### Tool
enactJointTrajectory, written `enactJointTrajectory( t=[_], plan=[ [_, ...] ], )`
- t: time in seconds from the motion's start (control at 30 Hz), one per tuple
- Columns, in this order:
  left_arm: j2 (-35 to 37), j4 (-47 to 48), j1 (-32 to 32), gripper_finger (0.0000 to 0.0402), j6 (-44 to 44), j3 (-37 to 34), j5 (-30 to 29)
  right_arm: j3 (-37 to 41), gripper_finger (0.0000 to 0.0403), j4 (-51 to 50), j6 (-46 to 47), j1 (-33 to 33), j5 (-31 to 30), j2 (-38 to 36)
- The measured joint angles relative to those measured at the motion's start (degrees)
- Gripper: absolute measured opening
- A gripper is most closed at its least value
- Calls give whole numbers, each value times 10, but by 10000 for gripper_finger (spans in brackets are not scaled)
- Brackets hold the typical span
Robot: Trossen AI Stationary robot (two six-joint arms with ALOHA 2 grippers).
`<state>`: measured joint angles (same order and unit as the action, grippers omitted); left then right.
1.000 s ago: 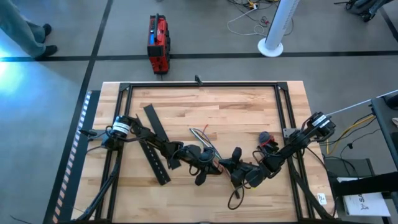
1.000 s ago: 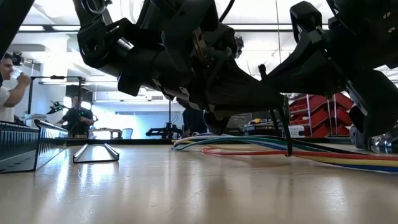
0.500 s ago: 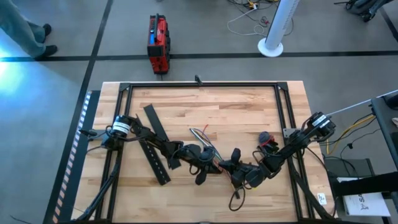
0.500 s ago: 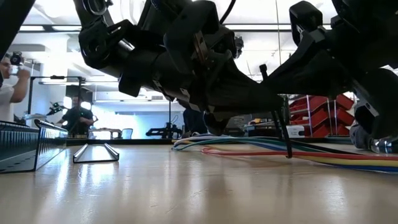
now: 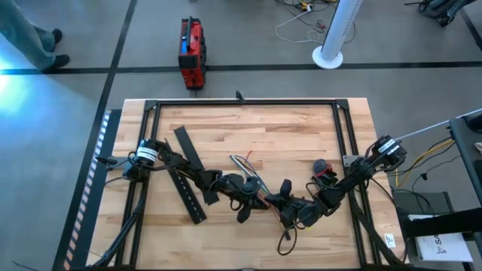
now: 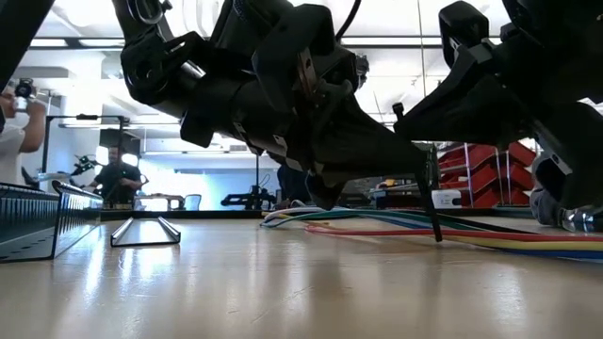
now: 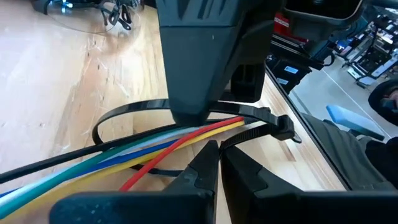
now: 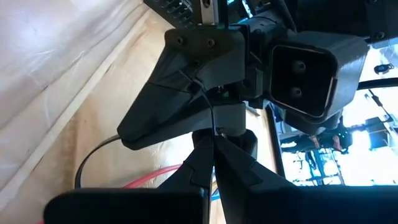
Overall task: Ziptie cables
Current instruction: Wrap the cable wires with the black zip tie
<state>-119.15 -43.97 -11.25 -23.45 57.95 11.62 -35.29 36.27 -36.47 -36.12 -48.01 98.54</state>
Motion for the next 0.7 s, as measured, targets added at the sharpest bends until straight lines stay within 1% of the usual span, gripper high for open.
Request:
enactJointTrajectory(
  t=[0.17, 0.37, 0.7],
  plan=[
    [0, 0, 0, 0, -33, 0, 0, 0, 0, -14, 1, 0, 0, 0],
    [0, 0, 0, 0, -37, 0, 11, 0, 0, -51, 29, 0, -1, 0],
    [0, -1, 0, 0, -47, 0, 14, -7, 0, -42, 18, -1, 0, 0]
  ],
)
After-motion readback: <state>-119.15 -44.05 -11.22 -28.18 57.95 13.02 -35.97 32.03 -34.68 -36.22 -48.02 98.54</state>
